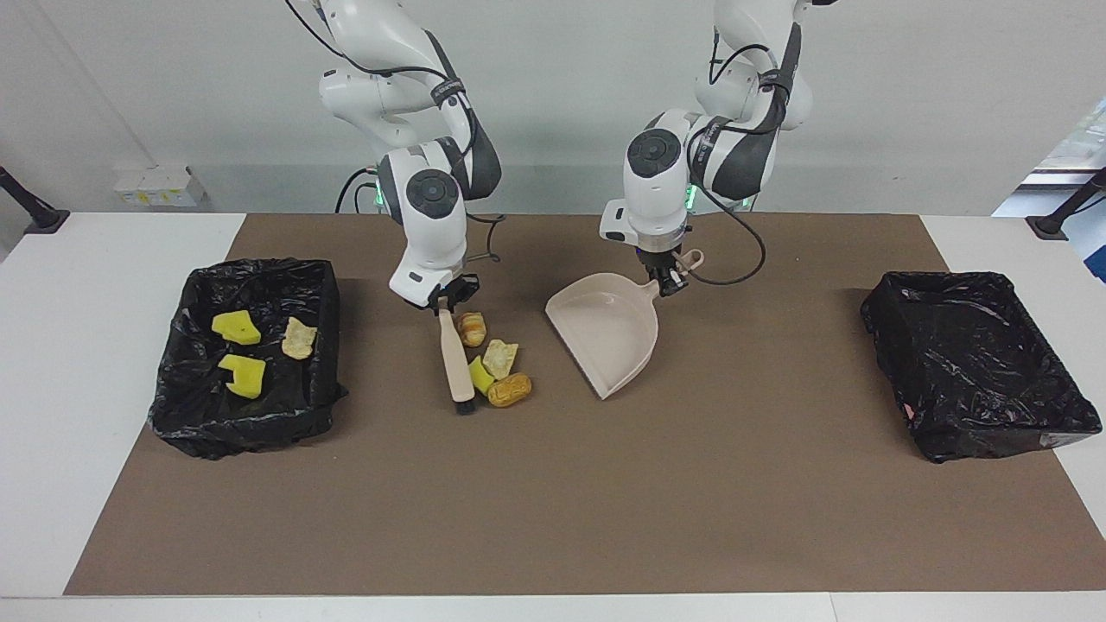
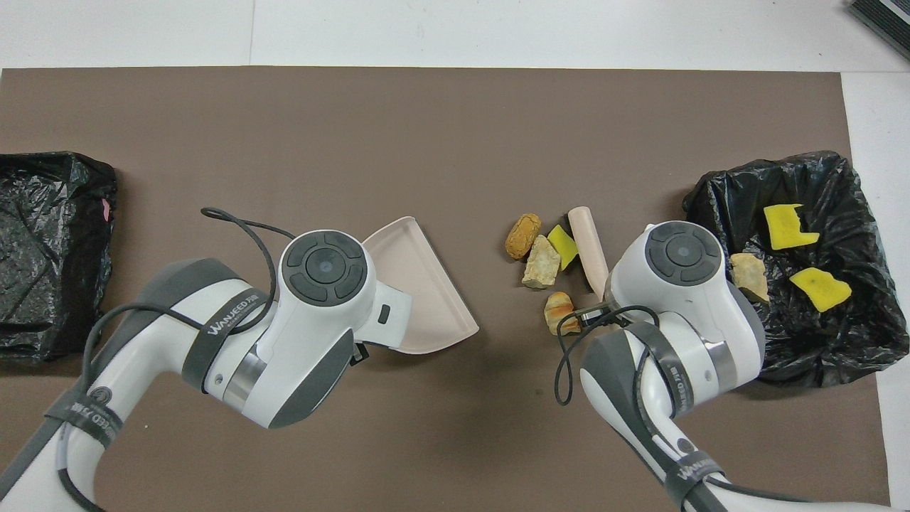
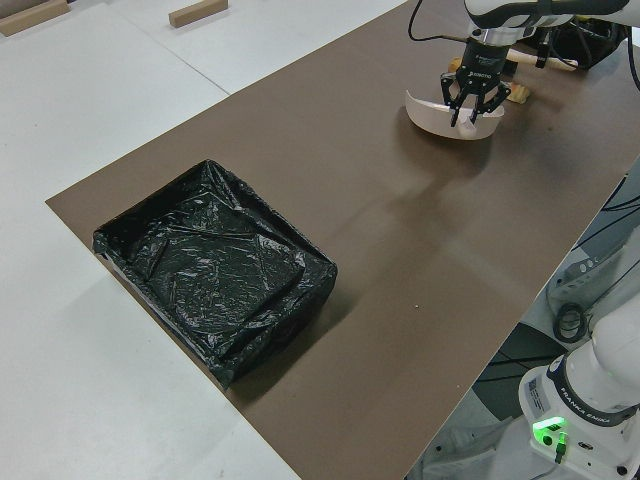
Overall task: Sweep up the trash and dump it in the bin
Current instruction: 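Sweep the bread chunks with the brush toward the dustpan, right gripper, then sweep the sponges and bread into the dustpan with the right gripper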
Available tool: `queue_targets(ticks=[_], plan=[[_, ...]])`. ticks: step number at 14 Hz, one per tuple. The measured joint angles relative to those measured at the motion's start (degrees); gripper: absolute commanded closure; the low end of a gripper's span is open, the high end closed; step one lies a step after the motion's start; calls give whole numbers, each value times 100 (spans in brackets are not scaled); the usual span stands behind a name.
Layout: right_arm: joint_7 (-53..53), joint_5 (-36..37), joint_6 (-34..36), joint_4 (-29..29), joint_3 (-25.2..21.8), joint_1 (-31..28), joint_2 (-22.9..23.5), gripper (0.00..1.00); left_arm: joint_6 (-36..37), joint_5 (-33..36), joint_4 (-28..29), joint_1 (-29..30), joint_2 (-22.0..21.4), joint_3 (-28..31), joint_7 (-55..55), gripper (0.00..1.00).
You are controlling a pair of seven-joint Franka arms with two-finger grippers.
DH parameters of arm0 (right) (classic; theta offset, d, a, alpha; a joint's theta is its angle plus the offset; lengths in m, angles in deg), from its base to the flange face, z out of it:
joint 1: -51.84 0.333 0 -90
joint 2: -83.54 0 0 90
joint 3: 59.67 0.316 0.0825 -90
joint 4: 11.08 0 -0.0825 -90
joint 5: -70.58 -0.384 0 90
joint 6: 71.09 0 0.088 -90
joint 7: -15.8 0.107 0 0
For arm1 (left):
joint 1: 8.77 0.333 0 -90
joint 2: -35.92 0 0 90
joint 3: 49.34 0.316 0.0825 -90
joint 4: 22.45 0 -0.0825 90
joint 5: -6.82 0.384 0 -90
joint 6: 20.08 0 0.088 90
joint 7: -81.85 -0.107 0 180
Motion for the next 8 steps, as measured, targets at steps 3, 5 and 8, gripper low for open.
queue_targets(ticks=[3,5,8], plan=[[339,-203,-12,-156,8,464,150,100,-55,20,22,-5,14,13,-10,100],[360,-669,-28,-205,11,694,169,100,-72,22,23,-5,15,15,-17,100],[393,-1266,-169,-226,17,1103,170,100,-80,25,35,-5,16,18,-25,100]])
